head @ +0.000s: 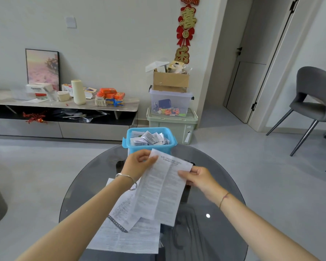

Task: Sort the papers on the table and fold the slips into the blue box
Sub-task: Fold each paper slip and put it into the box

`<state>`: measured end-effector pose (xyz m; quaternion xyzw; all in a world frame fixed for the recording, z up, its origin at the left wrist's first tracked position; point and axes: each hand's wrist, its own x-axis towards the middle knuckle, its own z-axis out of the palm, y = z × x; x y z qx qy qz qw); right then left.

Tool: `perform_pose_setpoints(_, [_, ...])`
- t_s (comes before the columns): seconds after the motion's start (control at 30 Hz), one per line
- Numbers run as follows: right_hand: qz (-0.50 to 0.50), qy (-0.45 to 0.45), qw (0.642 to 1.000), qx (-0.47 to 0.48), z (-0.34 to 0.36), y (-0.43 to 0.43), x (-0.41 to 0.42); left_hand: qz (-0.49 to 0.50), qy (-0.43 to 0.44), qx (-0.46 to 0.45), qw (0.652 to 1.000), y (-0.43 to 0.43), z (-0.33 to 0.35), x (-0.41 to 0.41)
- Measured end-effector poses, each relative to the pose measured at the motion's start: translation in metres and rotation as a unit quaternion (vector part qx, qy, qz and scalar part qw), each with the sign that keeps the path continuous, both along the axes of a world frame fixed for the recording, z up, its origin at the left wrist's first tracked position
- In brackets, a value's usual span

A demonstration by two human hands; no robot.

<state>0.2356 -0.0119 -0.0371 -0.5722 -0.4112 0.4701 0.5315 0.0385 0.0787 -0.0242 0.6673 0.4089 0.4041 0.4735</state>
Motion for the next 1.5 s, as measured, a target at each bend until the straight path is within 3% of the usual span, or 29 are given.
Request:
perform_pose_setpoints(0.13, [-0.074,-0.108,0.983,0.127,0.029,-0.017,0.024,-0.097,0.149,0.071,0.981,0.000,0.001,0.021])
perform_pose_setpoints(0.2, [-0.053,-0.179,0.968,0.169,0.032,-0.029,0.038,-0.111,0.161,0.141,0.971,-0.006,-0.002,0.033])
perform_pose_setpoints(0.3, [-0.014,-0.314,0.935,0.162,0.015,-0.049,0.055,-0.149,0.152,0.233,0.949,-0.023,-0.011,0.048])
perform_pose_setpoints(0.37, [0.016,-0.401,0.901,0.164,-0.009,-0.062,0.065,-0.170,0.193,0.282,0.924,-0.031,-0.028,0.053])
perform_pose_setpoints(0.5, [0.097,-0.480,0.864,0.117,-0.054,-0.090,0.076,-0.240,0.260,0.295,0.887,-0.050,-0.069,0.050])
perform_pose_setpoints(0.67, [0.123,-0.472,0.872,0.037,-0.068,-0.100,0.076,-0.302,0.355,0.287,0.837,-0.058,-0.097,0.041])
perform_pose_setpoints(0.8, [0.095,-0.389,0.916,0.019,-0.066,-0.093,0.064,-0.257,0.370,0.220,0.865,-0.061,-0.094,0.040])
perform_pose_setpoints(0.87, [0.051,-0.319,0.946,0.011,-0.065,-0.086,0.062,-0.213,0.403,0.183,0.871,-0.062,-0.092,0.042])
perform_pose_setpoints(0.93, [-0.010,-0.262,0.965,-0.002,-0.068,-0.078,0.061,-0.176,0.377,0.131,0.900,-0.061,-0.091,0.046])
perform_pose_setpoints(1.03, [-0.074,-0.212,0.974,-0.013,-0.070,-0.068,0.060,-0.153,0.286,0.049,0.945,-0.060,-0.087,0.054])
perform_pose_setpoints(1.13, [-0.094,-0.222,0.970,-0.034,-0.074,-0.060,0.063,-0.120,0.271,0.035,0.954,-0.062,-0.082,0.060])
perform_pose_setpoints(1.23, [-0.068,-0.270,0.959,-0.057,-0.076,-0.054,0.064,-0.114,0.337,0.147,0.923,-0.067,-0.084,0.055])
perform_pose_setpoints(1.33, [-0.050,-0.320,0.944,-0.064,-0.078,-0.049,0.064,-0.167,0.407,0.233,0.867,-0.079,-0.079,0.049])
perform_pose_setpoints(1.43, [-0.048,-0.327,0.942,-0.058,-0.079,-0.044,0.064,-0.227,0.467,0.253,0.816,-0.091,-0.078,0.044])
perform_pose_setpoints(1.5, [-0.058,-0.319,0.944,-0.055,-0.081,-0.041,0.063,-0.242,0.483,0.239,0.806,-0.093,-0.082,0.042])
